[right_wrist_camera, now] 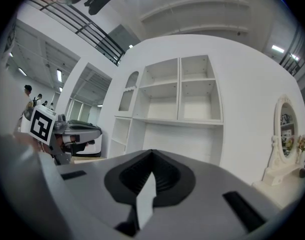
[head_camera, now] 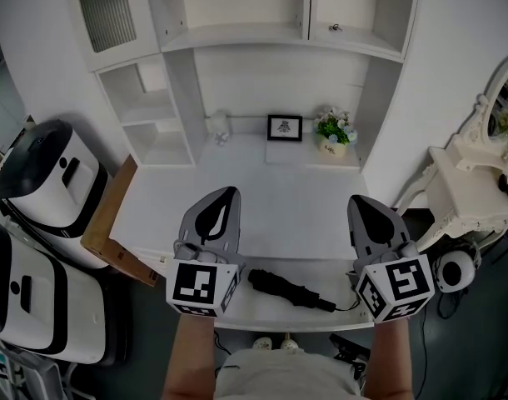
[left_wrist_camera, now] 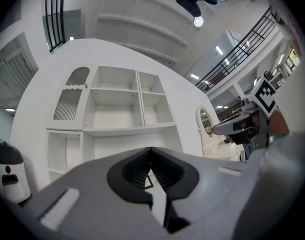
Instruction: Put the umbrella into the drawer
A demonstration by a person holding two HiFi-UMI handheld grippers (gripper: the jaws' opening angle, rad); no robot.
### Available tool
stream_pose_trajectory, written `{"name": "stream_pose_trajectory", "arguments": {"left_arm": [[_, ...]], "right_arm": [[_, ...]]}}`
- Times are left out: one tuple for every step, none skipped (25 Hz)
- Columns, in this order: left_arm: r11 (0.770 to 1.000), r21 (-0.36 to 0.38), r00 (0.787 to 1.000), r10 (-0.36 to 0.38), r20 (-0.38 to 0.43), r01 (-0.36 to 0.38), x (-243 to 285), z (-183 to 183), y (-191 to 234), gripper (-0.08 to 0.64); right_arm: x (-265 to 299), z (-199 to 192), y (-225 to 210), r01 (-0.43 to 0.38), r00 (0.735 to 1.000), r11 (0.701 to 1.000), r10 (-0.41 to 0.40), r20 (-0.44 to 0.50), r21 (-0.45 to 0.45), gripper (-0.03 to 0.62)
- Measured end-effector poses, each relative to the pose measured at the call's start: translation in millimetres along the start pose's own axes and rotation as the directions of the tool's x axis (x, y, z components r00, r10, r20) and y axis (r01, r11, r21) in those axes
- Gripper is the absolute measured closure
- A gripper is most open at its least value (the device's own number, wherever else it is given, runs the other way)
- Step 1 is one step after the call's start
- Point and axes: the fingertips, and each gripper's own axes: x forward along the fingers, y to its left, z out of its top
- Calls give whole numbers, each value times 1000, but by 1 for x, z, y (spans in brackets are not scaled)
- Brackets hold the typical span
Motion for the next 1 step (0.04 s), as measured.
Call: {"name": "stream_pose_trajectory", "arguments": {"left_arm": [[1000, 1, 1000, -7, -2, 7, -1, 0, -1, 551]], "right_arm": [[-1, -1, 1, -1, 1000, 1000, 1, -4, 1, 587]]}}
